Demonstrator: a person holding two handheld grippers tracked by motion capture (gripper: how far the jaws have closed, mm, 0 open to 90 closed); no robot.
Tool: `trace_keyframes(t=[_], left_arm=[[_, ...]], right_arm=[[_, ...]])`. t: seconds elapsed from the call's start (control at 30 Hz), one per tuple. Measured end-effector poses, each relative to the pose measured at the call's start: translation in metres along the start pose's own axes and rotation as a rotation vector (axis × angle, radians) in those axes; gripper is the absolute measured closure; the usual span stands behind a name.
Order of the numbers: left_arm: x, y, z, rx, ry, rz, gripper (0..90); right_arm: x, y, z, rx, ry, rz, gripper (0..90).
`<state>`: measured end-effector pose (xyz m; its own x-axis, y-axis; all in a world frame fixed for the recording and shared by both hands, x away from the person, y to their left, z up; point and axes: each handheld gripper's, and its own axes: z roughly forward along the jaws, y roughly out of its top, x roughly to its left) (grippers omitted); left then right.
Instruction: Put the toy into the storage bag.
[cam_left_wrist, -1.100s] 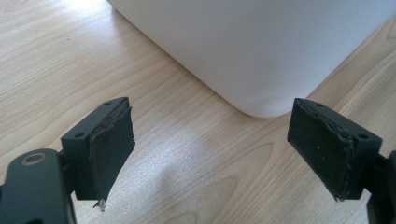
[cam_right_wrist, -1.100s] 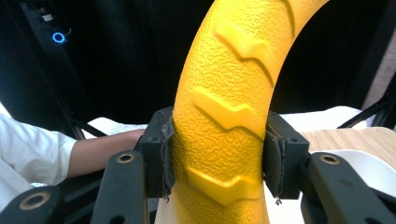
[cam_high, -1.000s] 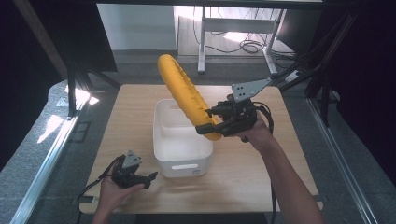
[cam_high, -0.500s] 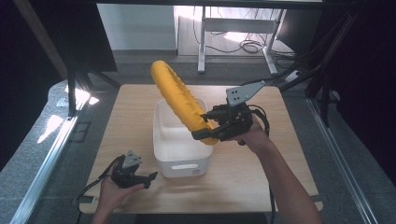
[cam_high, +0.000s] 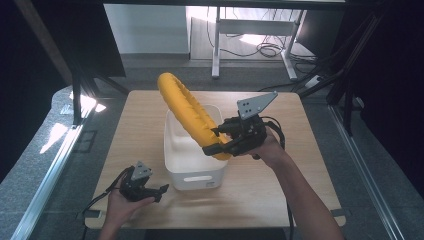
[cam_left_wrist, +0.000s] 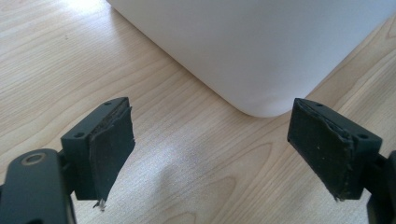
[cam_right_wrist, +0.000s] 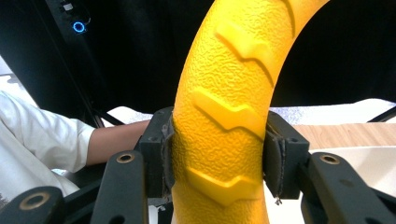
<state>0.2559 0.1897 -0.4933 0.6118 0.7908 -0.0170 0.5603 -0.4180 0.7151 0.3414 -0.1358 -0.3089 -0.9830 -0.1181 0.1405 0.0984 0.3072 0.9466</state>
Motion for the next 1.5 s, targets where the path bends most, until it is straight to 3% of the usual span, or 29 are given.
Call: trace_keyframes(t=[0.87,1.5], left_arm=[[0.0,0.0,0.001,0.0,-0.002,0.001,14.7],[0.0,-0.001,0.003,0.002,-0.006,0.0,14.7]], right_arm=[[-0.018,-0.027,0.029,0.073,0.037,0.066,51.5],[-0.034,-0.042,0.036,0.097,0.047,0.114,51.2]])
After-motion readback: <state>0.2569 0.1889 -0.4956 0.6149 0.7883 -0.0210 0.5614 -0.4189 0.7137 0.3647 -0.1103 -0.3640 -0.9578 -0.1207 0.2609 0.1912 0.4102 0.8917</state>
